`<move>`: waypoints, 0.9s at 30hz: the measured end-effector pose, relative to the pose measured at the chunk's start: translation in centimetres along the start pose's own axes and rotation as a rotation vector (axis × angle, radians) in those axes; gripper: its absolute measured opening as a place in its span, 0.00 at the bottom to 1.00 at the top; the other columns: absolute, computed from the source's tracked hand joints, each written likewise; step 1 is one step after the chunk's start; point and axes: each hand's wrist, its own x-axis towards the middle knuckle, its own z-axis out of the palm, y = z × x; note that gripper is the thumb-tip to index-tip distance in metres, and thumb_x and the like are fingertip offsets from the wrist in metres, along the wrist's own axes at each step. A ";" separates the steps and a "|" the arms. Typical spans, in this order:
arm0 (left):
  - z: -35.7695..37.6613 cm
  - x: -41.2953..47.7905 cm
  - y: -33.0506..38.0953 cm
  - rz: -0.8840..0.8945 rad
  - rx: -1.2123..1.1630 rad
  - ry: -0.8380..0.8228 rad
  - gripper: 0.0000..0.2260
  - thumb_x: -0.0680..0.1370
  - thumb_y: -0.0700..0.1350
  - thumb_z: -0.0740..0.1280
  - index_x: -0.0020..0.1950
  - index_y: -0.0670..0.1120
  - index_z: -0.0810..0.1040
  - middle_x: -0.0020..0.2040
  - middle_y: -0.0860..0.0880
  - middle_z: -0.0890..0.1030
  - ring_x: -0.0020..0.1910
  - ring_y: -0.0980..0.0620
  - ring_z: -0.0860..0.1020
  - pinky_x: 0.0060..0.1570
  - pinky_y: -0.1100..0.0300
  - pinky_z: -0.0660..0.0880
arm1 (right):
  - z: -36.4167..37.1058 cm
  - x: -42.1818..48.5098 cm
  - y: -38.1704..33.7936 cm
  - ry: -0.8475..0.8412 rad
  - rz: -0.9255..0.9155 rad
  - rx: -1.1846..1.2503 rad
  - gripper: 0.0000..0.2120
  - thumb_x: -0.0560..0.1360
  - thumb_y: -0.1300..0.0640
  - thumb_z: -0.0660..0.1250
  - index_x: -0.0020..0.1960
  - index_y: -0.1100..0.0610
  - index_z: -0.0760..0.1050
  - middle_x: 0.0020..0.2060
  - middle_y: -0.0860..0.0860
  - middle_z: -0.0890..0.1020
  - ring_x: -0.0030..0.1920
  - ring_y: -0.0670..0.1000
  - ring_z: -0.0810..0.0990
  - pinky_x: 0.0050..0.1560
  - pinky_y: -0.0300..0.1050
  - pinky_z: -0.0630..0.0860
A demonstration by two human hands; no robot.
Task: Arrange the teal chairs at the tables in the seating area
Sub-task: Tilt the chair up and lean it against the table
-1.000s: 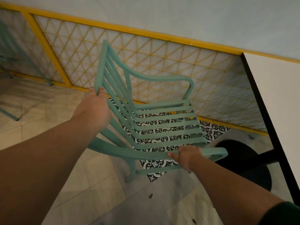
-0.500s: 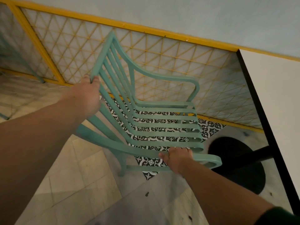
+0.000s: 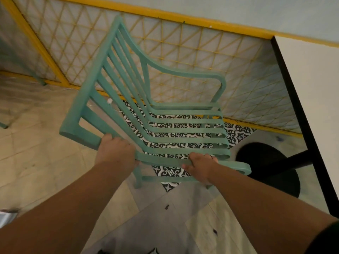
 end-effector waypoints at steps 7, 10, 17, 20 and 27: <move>0.3 0.6 -0.2 0.081 0.032 0.029 0.23 0.80 0.69 0.55 0.58 0.54 0.76 0.56 0.55 0.81 0.59 0.49 0.77 0.55 0.50 0.65 | -0.9 0.7 0.7 -0.061 -0.012 -0.082 0.23 0.80 0.31 0.54 0.52 0.50 0.71 0.45 0.50 0.78 0.50 0.53 0.79 0.56 0.52 0.74; 0.5 0.8 -0.4 0.111 0.028 0.034 0.24 0.80 0.70 0.55 0.59 0.53 0.76 0.56 0.55 0.80 0.59 0.49 0.77 0.55 0.50 0.66 | -0.1 0.5 0.5 0.011 -0.006 -0.136 0.24 0.81 0.31 0.52 0.52 0.51 0.71 0.46 0.50 0.79 0.50 0.55 0.78 0.59 0.53 0.72; 0.3 2.6 -1.2 0.156 0.068 0.039 0.25 0.80 0.70 0.55 0.62 0.52 0.75 0.59 0.55 0.80 0.61 0.49 0.76 0.57 0.51 0.66 | 0.0 0.9 0.3 0.055 0.001 -0.090 0.23 0.81 0.31 0.53 0.53 0.50 0.72 0.47 0.49 0.79 0.50 0.53 0.78 0.61 0.54 0.71; 0.2 3.4 -1.5 0.156 0.091 0.050 0.26 0.79 0.71 0.55 0.61 0.52 0.75 0.59 0.55 0.80 0.60 0.49 0.77 0.58 0.50 0.67 | -0.2 1.1 0.3 0.063 0.007 -0.062 0.24 0.80 0.30 0.53 0.52 0.50 0.72 0.47 0.49 0.80 0.50 0.53 0.78 0.60 0.54 0.70; -0.4 5.2 -1.7 0.164 0.121 0.053 0.25 0.79 0.71 0.55 0.62 0.54 0.76 0.58 0.55 0.80 0.60 0.49 0.77 0.59 0.50 0.67 | -0.6 1.8 0.5 0.070 0.017 -0.073 0.22 0.81 0.31 0.51 0.52 0.49 0.71 0.47 0.49 0.79 0.51 0.53 0.79 0.56 0.53 0.72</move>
